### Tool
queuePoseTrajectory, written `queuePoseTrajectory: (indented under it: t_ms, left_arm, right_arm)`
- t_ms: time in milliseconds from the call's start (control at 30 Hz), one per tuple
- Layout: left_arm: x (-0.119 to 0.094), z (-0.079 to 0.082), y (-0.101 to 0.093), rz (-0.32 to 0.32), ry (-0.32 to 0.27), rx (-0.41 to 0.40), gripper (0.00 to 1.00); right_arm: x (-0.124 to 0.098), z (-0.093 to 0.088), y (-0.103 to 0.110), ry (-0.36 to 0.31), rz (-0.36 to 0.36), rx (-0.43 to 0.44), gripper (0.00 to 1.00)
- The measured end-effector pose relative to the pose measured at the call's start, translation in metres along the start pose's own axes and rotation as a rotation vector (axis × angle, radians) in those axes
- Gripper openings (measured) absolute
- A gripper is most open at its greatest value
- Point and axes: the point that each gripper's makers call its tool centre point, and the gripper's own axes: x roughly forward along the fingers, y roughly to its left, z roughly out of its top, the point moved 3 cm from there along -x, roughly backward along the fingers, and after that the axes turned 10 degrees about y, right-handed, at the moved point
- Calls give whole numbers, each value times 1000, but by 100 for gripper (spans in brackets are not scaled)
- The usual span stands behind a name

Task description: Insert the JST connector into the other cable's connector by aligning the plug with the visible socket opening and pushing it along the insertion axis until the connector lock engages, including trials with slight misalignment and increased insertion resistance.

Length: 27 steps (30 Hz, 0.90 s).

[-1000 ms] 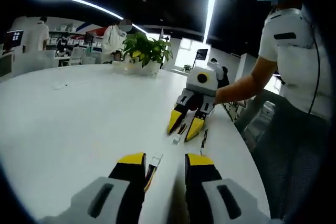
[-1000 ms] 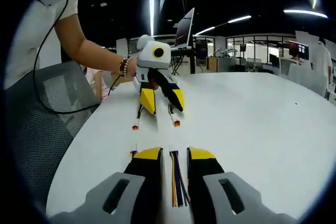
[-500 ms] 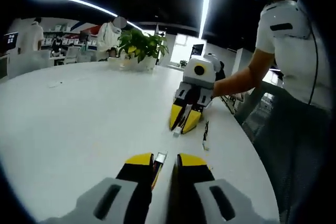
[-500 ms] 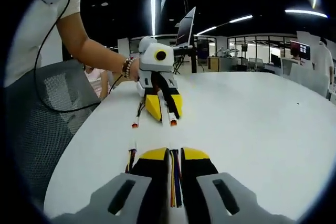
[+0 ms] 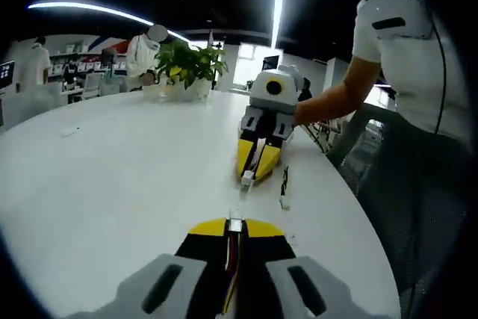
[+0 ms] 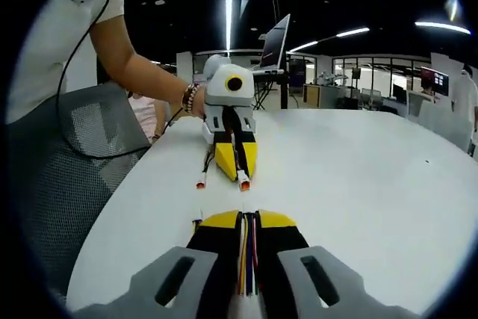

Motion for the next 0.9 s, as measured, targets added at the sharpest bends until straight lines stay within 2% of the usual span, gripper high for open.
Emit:
queuePoseTrajectory:
  t_ms: [167, 400, 567, 733, 900]
  left_arm:
    - [-2, 5, -6, -15, 23, 59, 0]
    - [-2, 17, -9, -22, 16, 95, 0]
    - [-1, 19, -9, -32, 21, 111, 0]
    - [0, 21, -8, -34, 29, 127, 0]
    - [2, 17, -9, -40, 63, 152, 0]
  right_arm:
    - [1, 8, 4, 4, 28, -33, 5]
    - [8, 10, 10, 37, 46, -76, 5]
    - [9, 14, 11, 29, 48, -86, 4]
    - [12, 11, 12, 54, 55, -105, 4]
    - [15, 9, 14, 87, 68, -124, 4]
